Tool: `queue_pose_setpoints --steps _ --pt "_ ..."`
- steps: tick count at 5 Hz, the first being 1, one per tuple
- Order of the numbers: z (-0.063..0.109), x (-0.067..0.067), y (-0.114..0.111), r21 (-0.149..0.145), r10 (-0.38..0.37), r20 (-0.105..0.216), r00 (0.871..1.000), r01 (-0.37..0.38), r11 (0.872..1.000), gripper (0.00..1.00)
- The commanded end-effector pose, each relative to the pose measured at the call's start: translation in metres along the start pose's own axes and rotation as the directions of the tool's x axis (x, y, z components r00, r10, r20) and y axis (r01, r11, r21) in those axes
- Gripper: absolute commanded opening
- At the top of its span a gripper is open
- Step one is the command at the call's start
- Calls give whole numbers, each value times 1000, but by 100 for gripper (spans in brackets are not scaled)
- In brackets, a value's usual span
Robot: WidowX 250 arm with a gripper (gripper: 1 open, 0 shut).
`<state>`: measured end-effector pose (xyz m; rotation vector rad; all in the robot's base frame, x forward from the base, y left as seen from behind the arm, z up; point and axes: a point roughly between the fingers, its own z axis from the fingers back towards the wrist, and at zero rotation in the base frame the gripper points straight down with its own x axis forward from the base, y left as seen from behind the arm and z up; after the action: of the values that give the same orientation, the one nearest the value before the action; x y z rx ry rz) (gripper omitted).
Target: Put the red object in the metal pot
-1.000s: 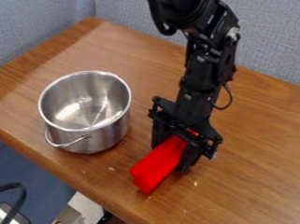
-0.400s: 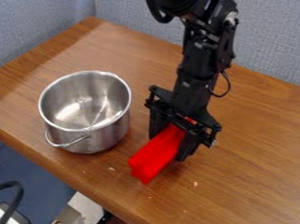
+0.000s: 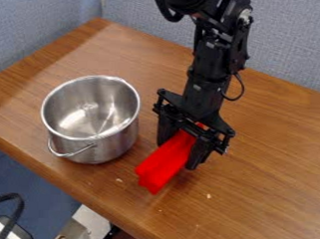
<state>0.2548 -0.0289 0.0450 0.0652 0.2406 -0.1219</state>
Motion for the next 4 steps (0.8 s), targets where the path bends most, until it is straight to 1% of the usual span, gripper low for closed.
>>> queue_pose_setpoints --steps 1,2,3,4 --pt "30 6 8 -4 29 104 994 -29 1000 0" --pt "63 4 12 -28 61 177 982 -57 998 0" --pt "91 0 25 -48 98 224 970 -90 995 0" --pt "84 13 20 -59 150 219 964 -140 988 0"
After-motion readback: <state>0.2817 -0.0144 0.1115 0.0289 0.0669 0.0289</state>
